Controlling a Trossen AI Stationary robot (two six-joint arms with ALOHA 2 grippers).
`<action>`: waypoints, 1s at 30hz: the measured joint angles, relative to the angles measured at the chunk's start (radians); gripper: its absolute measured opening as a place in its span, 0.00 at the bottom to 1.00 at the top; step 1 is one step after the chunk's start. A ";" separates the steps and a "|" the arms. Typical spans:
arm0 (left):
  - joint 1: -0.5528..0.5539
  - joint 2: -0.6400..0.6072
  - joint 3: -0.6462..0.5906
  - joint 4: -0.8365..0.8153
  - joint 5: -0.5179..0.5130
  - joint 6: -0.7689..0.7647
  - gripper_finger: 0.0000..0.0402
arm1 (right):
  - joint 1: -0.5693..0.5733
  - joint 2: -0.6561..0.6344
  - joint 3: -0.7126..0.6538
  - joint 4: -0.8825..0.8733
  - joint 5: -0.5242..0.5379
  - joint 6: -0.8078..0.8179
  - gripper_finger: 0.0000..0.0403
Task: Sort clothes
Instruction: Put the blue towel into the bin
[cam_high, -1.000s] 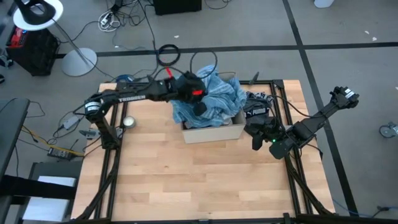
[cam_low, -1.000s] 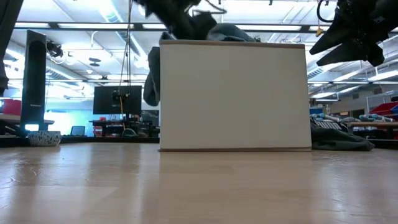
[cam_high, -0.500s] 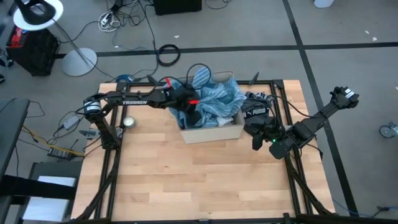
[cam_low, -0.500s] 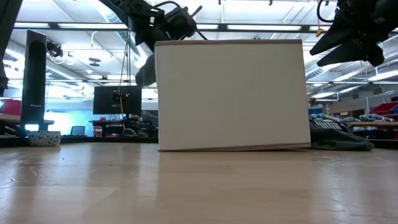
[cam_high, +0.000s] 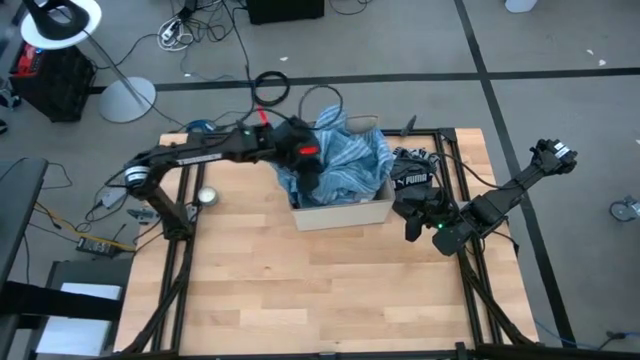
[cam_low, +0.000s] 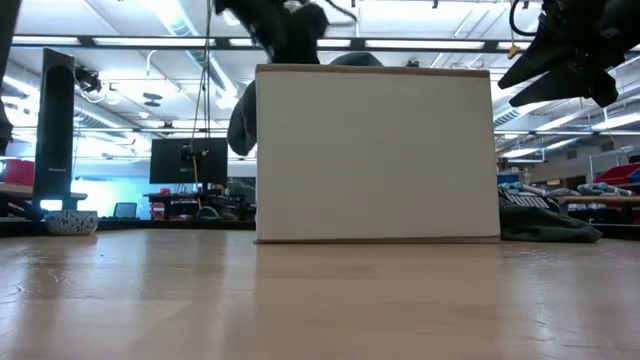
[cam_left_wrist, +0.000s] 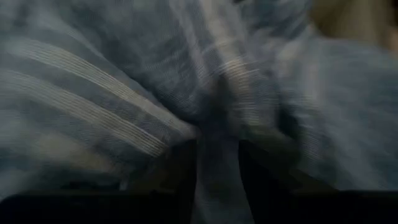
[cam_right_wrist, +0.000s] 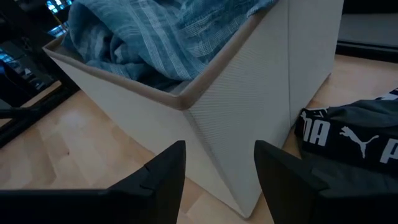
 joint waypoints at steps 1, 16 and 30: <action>-0.002 -0.020 0.000 -0.008 0.001 0.002 0.31 | 0.000 0.000 0.000 0.000 0.000 0.000 0.48; -0.002 -0.574 -0.458 0.201 -0.088 -0.050 0.31 | 0.000 0.000 0.000 -0.001 -0.008 -0.001 0.48; 0.106 -0.713 -0.878 0.405 -0.135 -0.174 0.31 | 0.000 0.000 0.000 0.020 -0.010 -0.001 0.47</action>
